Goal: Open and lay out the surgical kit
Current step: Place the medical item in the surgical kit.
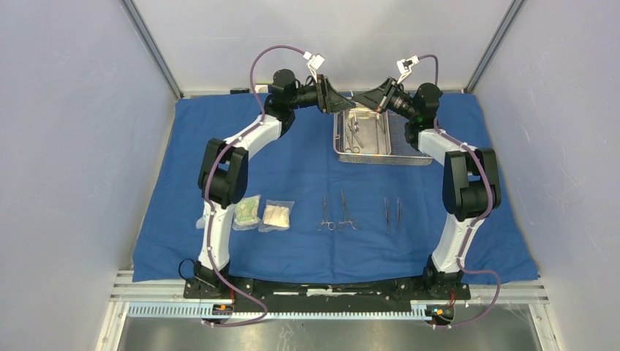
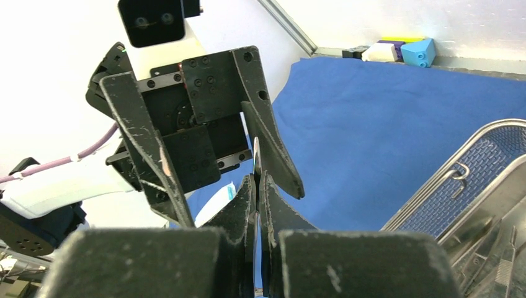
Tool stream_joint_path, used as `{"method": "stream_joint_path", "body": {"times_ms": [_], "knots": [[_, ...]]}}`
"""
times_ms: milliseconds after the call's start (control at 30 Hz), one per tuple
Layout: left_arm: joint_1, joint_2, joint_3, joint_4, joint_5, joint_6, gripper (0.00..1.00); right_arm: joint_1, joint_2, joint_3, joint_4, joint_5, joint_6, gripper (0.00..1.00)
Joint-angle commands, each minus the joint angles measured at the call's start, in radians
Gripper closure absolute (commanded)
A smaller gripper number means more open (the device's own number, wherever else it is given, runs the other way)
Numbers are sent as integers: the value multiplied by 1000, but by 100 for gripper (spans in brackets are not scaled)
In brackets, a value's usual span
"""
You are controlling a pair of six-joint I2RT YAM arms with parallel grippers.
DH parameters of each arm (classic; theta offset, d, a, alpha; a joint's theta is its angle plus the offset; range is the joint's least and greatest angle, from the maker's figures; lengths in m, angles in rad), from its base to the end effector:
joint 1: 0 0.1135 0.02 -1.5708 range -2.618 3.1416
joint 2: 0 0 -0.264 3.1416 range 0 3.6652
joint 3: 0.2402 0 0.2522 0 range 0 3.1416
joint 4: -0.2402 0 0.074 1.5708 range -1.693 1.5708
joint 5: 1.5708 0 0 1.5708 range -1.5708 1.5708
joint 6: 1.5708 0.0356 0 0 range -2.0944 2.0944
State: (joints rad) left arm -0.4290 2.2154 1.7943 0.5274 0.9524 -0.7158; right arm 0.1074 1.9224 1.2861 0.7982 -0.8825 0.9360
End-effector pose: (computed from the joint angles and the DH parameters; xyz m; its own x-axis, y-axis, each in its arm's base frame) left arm 0.4616 -0.2430 0.2892 -0.5689 -0.1581 -0.8070 0.8012 0.1145 -0.5873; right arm 0.4335 0.0744 0.2796 -0.5700 0.4530 -0.6855 -0.6188 0.3122 0.7208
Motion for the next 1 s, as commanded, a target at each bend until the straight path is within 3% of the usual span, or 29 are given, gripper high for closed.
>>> {"method": "stream_joint_path", "body": {"times_ms": [0,167,433,600,967], "knots": [[-5,8,10,69,33,-38,29,3,-62,-16,107,-7,60,100],[-16,21,11,146,68,-96,39,3,-59,-25,124,-1,85,100],[-26,39,7,214,89,-153,44,3,-52,-34,158,5,125,100],[-30,52,11,252,99,-187,56,2,-51,-36,165,7,136,100],[-34,65,29,257,92,-202,64,2,-52,-39,168,7,138,100]]}}
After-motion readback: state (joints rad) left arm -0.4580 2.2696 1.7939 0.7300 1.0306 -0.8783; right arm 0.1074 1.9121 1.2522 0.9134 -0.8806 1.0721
